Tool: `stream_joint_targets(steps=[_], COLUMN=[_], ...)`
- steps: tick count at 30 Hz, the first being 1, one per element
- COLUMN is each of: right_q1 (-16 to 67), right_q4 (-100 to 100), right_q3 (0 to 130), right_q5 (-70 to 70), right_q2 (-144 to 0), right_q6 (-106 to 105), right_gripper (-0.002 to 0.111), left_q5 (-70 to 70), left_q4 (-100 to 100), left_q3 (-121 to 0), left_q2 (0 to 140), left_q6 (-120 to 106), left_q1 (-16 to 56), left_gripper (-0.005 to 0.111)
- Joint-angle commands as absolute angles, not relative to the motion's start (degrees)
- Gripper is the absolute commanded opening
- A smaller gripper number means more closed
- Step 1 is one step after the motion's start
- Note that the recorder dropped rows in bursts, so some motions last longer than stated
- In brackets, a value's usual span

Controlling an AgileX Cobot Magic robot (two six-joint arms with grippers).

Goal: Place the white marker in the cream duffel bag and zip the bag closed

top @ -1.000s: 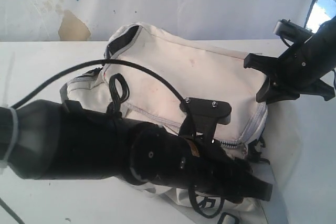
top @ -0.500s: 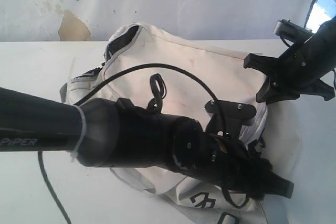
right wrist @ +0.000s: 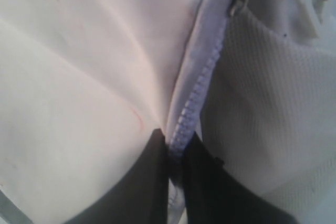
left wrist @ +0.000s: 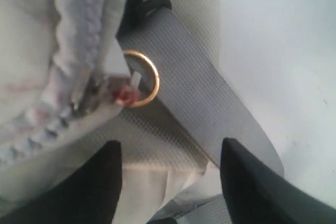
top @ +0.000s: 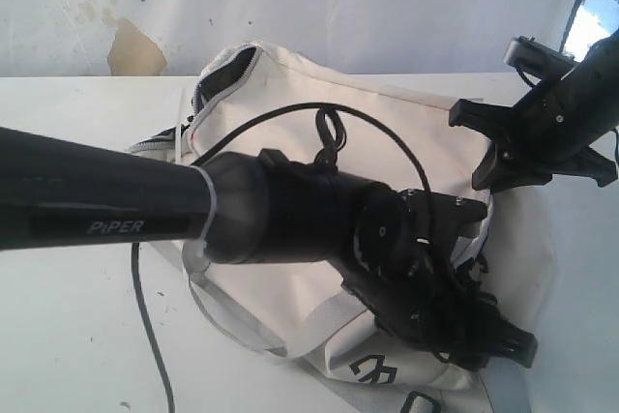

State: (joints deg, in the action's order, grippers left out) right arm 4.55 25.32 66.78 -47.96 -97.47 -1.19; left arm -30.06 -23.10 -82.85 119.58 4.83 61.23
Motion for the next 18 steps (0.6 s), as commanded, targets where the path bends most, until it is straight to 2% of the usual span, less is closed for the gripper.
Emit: stream_joint_targets(steps=[1, 8, 18], right_q1=[4.6, 4.6, 4.6], right_q4=[24.2, 24.1, 24.1], right_q3=[66.5, 66.5, 66.5], right_q5=[-48.3, -48.7, -48.8], right_q2=[-97.5, -97.5, -97.5], right_q6=[-1.3, -1.3, -1.3], right_gripper=[0.0, 0.0, 0.0], left_q5=[-39.0, -38.5, -26.5], left_q4=[-13.5, -4.1, -5.7], left_q3=[-88.4, -89.3, -88.7], left_q2=[119.2, 119.4, 119.7], left_q6=[12.1, 24.3, 24.5], left_q1=[61.3, 61.3, 61.4], left_gripper=[0.059, 0.062, 0.062])
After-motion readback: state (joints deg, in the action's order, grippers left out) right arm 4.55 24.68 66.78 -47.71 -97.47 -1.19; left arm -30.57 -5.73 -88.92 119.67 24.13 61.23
